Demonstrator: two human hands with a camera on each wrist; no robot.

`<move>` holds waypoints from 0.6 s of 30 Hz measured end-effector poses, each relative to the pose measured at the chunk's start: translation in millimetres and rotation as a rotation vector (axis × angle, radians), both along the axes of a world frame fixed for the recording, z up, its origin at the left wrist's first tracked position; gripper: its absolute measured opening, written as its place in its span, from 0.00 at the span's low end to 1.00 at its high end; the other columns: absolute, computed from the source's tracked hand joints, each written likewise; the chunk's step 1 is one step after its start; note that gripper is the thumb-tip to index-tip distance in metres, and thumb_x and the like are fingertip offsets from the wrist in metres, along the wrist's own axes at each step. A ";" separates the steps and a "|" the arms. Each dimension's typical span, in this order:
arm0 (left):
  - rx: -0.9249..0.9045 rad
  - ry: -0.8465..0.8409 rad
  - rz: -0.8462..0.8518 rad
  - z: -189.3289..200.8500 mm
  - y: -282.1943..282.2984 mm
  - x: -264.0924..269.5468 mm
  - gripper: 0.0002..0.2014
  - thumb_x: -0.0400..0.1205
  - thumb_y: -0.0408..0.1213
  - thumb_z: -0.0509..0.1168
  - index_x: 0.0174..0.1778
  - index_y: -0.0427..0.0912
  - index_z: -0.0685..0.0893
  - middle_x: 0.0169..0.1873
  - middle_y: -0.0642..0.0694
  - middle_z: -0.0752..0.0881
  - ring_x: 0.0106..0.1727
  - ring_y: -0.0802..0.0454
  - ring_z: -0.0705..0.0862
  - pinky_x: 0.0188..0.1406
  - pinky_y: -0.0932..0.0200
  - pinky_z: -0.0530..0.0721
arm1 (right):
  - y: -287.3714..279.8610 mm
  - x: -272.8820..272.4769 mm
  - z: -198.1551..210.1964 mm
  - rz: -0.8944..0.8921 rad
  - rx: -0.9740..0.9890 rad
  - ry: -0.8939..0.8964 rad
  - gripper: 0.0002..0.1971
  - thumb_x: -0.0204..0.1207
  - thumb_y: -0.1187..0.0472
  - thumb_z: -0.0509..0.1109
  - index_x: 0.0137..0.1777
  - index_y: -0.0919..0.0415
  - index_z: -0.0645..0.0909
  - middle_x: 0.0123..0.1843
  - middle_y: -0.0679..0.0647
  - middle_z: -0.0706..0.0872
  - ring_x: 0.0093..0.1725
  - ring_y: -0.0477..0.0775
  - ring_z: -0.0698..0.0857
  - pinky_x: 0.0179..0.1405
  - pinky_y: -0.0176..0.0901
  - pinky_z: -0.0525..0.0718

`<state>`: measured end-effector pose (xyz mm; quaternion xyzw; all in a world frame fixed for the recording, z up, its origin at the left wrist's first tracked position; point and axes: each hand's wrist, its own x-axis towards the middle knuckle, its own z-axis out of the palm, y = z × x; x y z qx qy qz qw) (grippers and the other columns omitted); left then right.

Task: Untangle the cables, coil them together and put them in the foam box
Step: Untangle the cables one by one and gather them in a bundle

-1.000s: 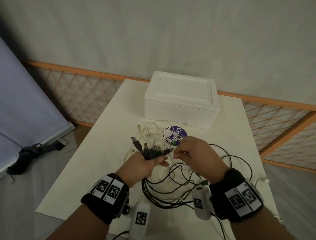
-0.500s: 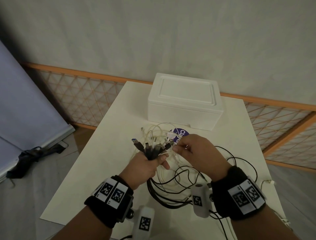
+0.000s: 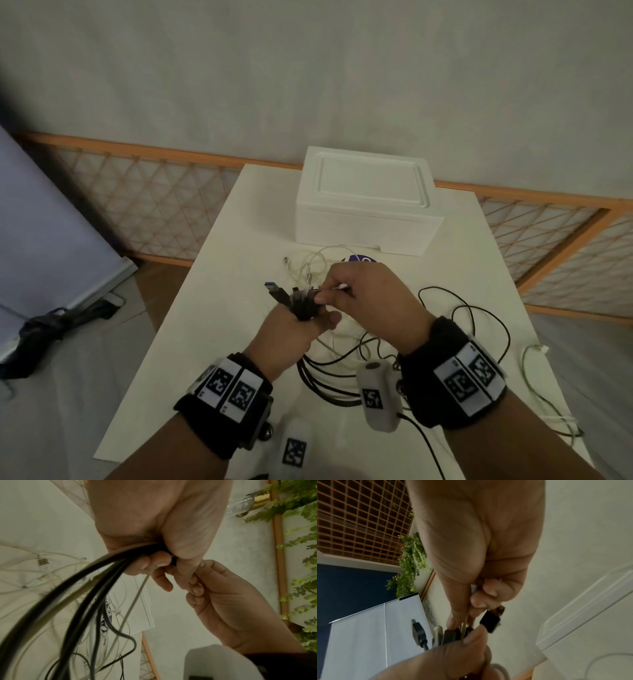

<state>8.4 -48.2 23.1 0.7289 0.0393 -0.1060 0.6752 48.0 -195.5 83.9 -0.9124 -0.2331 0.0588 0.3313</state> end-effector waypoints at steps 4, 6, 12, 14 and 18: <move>-0.136 -0.011 0.108 -2.6 7.6 -1.3 0.02 0.69 0.41 0.73 0.31 0.54 0.88 0.23 0.51 0.81 0.21 0.57 0.70 0.22 0.61 0.67 | 2.0 -7.1 6.0 0.045 -0.130 -0.057 0.07 0.75 0.51 0.73 0.43 0.54 0.86 0.38 0.43 0.85 0.39 0.41 0.79 0.41 0.37 0.74; -0.137 -0.018 0.100 -7.2 10.1 -3.1 0.05 0.73 0.36 0.77 0.37 0.49 0.88 0.24 0.48 0.80 0.22 0.56 0.68 0.22 0.61 0.67 | 1.5 -10.7 7.7 0.045 -0.196 -0.106 0.07 0.76 0.51 0.71 0.45 0.53 0.86 0.38 0.42 0.81 0.39 0.42 0.76 0.40 0.37 0.71; -0.146 -0.098 0.138 -10.2 10.9 1.2 0.06 0.74 0.31 0.77 0.40 0.47 0.88 0.27 0.47 0.82 0.21 0.60 0.72 0.22 0.65 0.70 | 1.1 -14.8 11.2 0.022 -0.286 -0.207 0.10 0.78 0.49 0.68 0.47 0.54 0.85 0.37 0.45 0.79 0.39 0.44 0.73 0.35 0.37 0.69; -0.158 -0.121 0.194 -8.5 11.6 6.3 0.09 0.72 0.26 0.77 0.35 0.41 0.84 0.21 0.51 0.78 0.18 0.59 0.70 0.20 0.67 0.69 | -3.6 -13.2 12.4 0.016 -0.274 -0.200 0.10 0.78 0.49 0.68 0.46 0.54 0.85 0.35 0.42 0.75 0.39 0.43 0.74 0.32 0.34 0.67; -0.106 -0.178 0.084 -5.8 6.4 8.8 0.10 0.71 0.25 0.76 0.41 0.44 0.87 0.23 0.57 0.82 0.25 0.62 0.77 0.31 0.63 0.75 | -0.5 -10.9 11.8 0.012 -0.185 -0.154 0.08 0.77 0.51 0.71 0.46 0.54 0.86 0.36 0.43 0.78 0.39 0.43 0.76 0.33 0.28 0.68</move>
